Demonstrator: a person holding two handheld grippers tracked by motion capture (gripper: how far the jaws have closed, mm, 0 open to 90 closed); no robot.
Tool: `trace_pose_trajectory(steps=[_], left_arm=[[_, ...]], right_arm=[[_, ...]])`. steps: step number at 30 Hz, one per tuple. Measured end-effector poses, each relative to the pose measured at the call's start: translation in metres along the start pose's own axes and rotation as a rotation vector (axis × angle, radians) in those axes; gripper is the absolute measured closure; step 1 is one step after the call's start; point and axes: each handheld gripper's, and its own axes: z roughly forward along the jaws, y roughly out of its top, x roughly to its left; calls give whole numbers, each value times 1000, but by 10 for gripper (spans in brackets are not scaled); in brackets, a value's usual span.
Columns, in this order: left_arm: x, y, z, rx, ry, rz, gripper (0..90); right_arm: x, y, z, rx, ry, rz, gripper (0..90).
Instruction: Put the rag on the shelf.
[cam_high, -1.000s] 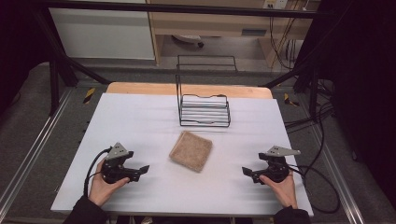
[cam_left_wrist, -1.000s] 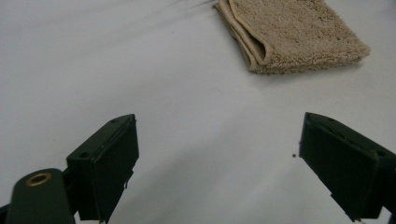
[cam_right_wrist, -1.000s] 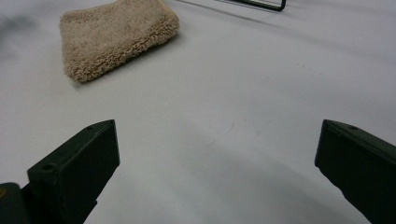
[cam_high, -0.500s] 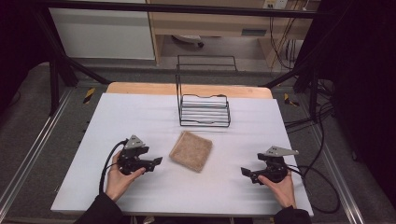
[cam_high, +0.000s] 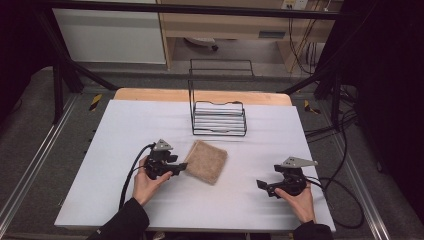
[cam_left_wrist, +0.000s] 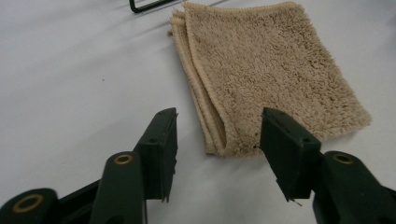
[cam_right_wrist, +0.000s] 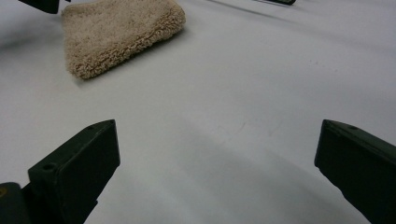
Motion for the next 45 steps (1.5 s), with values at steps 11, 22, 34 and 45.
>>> trace_pose_trajectory(steps=[11, 22, 34, 45], left_arm=[[3, -3, 17, 32, -44, -31, 646], [3, -3, 19, 39, -55, -53, 724], [3, 0, 21, 58, -67, -75, 821], [3, 0, 21, 59, -69, -72, 830]], right_arm=[[5, 2, 4, 8, 0, -10, 7], [20, 10, 12, -3, -13, -32, 34], [66, 32, 44, 8, 24, -102, 205], [112, 41, 92, 52, 73, -199, 533]])
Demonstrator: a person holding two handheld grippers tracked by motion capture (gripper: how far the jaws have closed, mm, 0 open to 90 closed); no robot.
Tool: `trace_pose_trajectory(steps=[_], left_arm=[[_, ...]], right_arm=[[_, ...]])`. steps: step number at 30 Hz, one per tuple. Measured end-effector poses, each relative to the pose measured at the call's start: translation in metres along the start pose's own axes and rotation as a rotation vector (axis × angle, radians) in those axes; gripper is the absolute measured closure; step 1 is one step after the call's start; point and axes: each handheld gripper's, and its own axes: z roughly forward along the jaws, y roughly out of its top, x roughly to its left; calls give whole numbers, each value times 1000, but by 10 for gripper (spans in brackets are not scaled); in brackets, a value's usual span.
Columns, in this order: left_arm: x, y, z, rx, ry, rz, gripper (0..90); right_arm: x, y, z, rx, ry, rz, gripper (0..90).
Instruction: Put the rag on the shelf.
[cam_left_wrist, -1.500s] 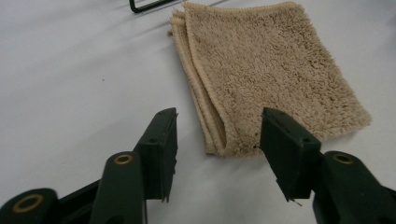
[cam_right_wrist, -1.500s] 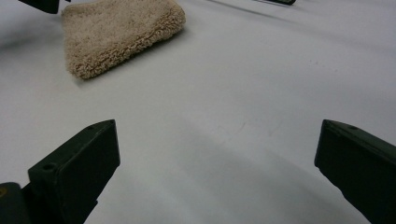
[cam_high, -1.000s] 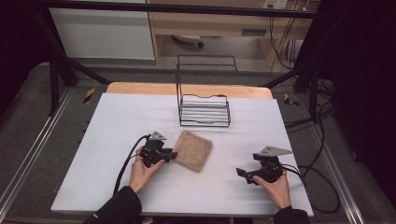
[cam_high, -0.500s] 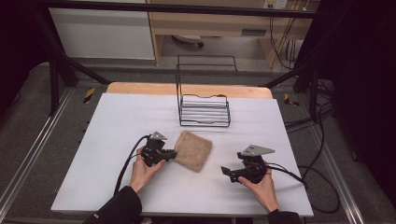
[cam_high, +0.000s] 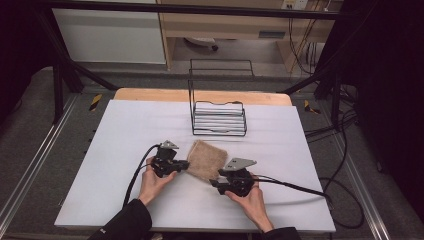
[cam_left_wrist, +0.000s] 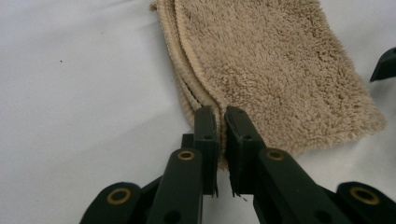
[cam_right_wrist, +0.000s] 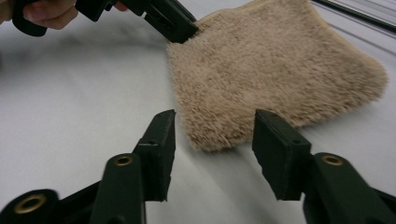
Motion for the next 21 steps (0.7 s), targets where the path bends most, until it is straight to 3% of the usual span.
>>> trace_pose_trajectory(steps=[12, 13, 16, 21], left_arm=[[0, 0, -1, -1, -2, -17, 837], [1, 0, -1, 0, -3, -19, 839], [1, 1, -3, -3, -11, -31, 843], [-3, 0, -16, -18, -43, -43, 850]], right_arm=[[3, -1, 14, 31, -26, -34, 730], [3, -1, 16, 26, -26, -33, 781], [3, 0, 14, 21, -16, -30, 849], [2, 5, 4, 12, 13, -28, 867]])
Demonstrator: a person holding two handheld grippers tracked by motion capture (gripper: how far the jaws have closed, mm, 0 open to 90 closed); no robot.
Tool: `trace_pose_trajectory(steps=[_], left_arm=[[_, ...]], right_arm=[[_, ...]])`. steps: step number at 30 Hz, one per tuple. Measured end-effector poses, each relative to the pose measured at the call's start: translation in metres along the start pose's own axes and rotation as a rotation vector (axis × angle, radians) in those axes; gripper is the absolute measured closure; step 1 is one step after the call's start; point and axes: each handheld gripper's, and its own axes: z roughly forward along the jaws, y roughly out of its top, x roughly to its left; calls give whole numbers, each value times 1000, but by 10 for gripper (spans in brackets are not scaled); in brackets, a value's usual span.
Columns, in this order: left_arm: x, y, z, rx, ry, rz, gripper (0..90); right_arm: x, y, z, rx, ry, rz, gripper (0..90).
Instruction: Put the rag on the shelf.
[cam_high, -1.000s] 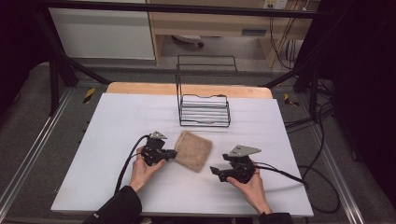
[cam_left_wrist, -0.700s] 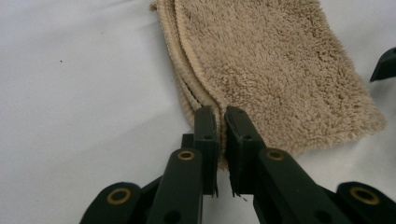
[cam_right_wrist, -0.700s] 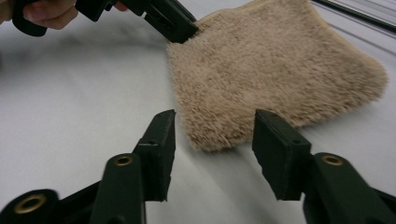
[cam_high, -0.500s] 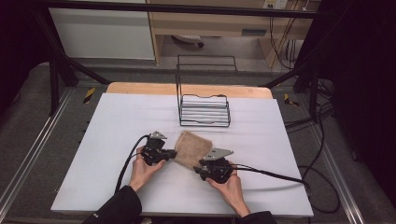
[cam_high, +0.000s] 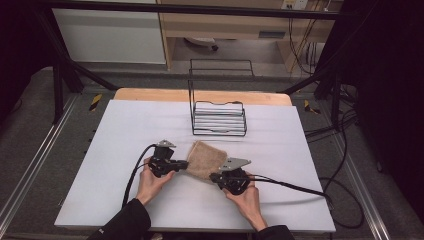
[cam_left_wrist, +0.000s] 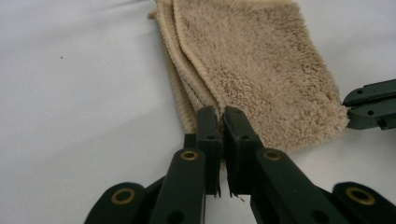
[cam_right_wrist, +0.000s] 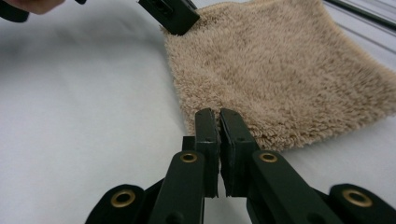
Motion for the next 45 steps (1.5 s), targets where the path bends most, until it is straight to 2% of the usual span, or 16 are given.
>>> trace_pose_trajectory(steps=[5, 9, 11, 13, 15, 18, 20, 21, 22, 25, 29, 33, 36, 38, 39, 45], left_arm=[[-9, -5, -7, -1, -17, -3, 850], [-23, -15, -10, 16, -21, -15, 849], [-37, -22, -12, 17, -29, -16, 848], [-42, -24, -13, 15, -31, -16, 847], [-54, -32, -10, 24, -6, 6, 847], [-57, -35, -8, 21, 13, 10, 843], [-55, -36, -7, 19, 11, 5, 842], [-53, -36, -8, 13, 8, 0, 838], [-53, -36, -8, 13, 8, 0, 835], [-52, -36, -8, 14, 7, 10, 802], [-49, -29, -15, -13, 12, 47, 643], [-30, -1, -16, -60, 75, 93, 435], [-21, 11, -8, -59, 106, 95, 367], [-15, 21, 1, -52, 104, 94, 360], [-13, 28, 10, -45, 133, 120, 379], [-3, 31, 32, 15, 115, 116, 485]], right_arm=[[0, 3, -10, 8, 29, -3, 868], [1, 0, -20, 52, 65, -20, 863], [-1, -4, -25, 55, 74, -5, 858], [-4, -8, -30, 58, 79, 8, 850], [-6, -12, -32, 69, 82, 18, 826], [-7, -18, -34, 79, 74, 26, 750], [-7, -19, -36, 73, 73, 35, 727], [-10, -20, -42, 35, 71, 72, 651], [-11, -21, -45, 19, 67, 89, 634], [-12, -23, -46, 10, 13, 134, 556], [-10, -25, -35, 15, -5, 189, 466], [-9, -26, -32, 7, -32, 215, 424], [-8, -26, -33, -4, -49, 233, 433], [-7, -27, -33, -4, -54, 234, 440], [-6, -28, -32, 8, -51, 242, 459], [-3, -30, -29, 22, -48, 262, 500]])
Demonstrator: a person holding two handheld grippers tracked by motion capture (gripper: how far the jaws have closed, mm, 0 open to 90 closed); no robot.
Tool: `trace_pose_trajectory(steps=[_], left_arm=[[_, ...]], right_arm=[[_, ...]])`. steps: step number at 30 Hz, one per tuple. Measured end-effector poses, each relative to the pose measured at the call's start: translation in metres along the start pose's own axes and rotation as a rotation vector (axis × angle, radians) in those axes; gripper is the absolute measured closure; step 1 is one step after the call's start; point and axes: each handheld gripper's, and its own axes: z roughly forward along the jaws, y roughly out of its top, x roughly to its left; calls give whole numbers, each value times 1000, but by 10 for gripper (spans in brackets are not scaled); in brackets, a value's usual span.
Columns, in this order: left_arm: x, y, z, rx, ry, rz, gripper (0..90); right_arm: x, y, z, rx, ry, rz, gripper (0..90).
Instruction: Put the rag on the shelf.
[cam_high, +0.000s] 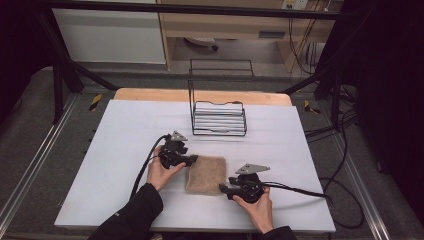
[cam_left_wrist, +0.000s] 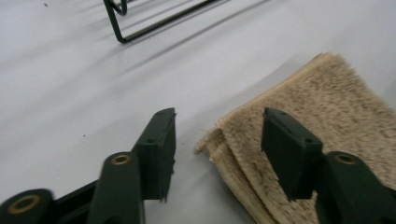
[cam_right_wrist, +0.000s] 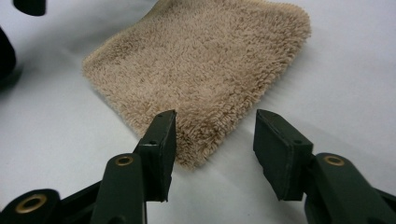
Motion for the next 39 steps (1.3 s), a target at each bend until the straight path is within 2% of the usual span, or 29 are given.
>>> trace_pose_trajectory(steps=[3, 4, 6, 7, 8, 11, 14, 15, 17, 20, 22, 27, 30, 32, 33, 36, 39], left_arm=[[3, -2, 7, 26, -25, -8, 545], [4, -3, 8, 26, -43, -18, 595], [6, -3, 7, 29, -66, -47, 616], [6, -3, 7, 33, -83, -55, 691], [6, -3, 7, 36, -88, -62, 691], [5, -5, 7, 34, -101, -79, 783], [5, -6, 7, 29, -110, -98, 805], [5, -6, 7, 27, -109, -100, 818], [4, -6, 6, 21, -108, -98, 824], [3, -8, 4, -2, -110, -103, 829], [2, -9, 2, -4, -109, -87, 830], [2, -11, -1, -11, -110, -84, 829], [3, -12, 0, -11, -110, -85, 828], [3, -13, 1, -15, -111, -88, 817], [4, -13, 1, -14, -114, -94, 817], [6, -13, 1, -13, -105, -104, 760], [7, -15, 2, -12, -96, -116, 639]], right_arm=[[1, -1, 1, 6, -1, 3, 510], [1, -1, 3, 9, 0, 5, 509], [1, -2, 3, 12, 0, 5, 506], [0, 0, 3, 3, 1, 4, 500], [0, 0, 3, 3, 1, 4, 500], [-5, 8, -1, -41, -8, 2, 448], [-9, 14, 0, -58, -9, 0, 408], [-15, 20, 3, -67, -17, -3, 384], [-20, 26, 8, -73, -24, -1, 376], [-30, 35, 17, -74, -33, 27, 395], [-36, 41, 25, -65, -49, 39, 414], [-39, 53, 44, -22, -48, 40, 521], [-42, 56, 48, -5, -52, 44, 566], [-45, 57, 51, 27, -32, 53, 646], [-45, 57, 51, 27, -32, 53, 646], [-47, 58, 51, 49, -16, 53, 714], [-48, 58, 52, 57, 2, 54, 796]])
